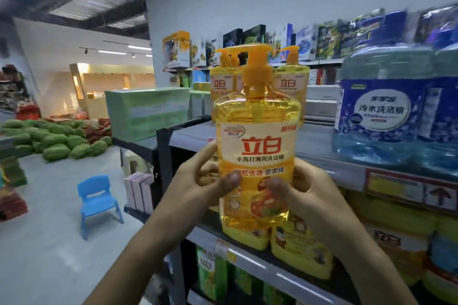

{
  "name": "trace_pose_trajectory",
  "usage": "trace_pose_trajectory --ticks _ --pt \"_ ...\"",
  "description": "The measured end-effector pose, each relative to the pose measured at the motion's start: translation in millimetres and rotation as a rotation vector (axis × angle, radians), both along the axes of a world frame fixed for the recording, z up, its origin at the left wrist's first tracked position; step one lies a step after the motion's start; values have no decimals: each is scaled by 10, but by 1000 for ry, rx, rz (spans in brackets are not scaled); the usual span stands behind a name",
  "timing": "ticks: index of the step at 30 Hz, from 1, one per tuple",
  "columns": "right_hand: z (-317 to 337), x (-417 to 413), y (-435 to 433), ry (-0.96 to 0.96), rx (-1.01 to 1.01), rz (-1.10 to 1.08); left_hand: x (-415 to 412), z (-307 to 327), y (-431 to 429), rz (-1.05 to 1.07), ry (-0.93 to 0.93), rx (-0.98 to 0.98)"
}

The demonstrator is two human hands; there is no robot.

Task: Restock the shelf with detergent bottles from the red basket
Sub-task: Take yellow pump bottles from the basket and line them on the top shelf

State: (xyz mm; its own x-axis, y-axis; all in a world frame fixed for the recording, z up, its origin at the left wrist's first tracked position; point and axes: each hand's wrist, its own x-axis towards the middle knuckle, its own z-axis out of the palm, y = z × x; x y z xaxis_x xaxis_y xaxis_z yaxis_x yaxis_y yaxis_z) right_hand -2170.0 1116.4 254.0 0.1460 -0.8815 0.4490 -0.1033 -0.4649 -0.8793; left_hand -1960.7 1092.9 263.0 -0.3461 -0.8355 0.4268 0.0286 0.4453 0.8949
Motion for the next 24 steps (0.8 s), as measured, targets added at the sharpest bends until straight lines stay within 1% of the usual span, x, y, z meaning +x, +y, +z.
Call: trace_pose_trajectory --ticks 4,11,14,17,20,24 --pt "183 -17 -354 15 -18 -126 -68 195 -591 -50 -34 -53" --pt "511 -52 -701 -48 -7 -309 -201 550 -1338 -277 -72 -164" --pt "635 -31 -824 -15 -23 -419 -271 676 -1626 -353 -83 -196" --pt "754 -2 -957 37 -26 -502 -321 795 -1875 -443 -74 -194" --pt "784 -21 -1149 7 -4 -567 -385 845 -2123 -535 -69 -169" --pt "778 -67 -1390 5 55 -640 -500 796 -2408 -586 -88 -134"
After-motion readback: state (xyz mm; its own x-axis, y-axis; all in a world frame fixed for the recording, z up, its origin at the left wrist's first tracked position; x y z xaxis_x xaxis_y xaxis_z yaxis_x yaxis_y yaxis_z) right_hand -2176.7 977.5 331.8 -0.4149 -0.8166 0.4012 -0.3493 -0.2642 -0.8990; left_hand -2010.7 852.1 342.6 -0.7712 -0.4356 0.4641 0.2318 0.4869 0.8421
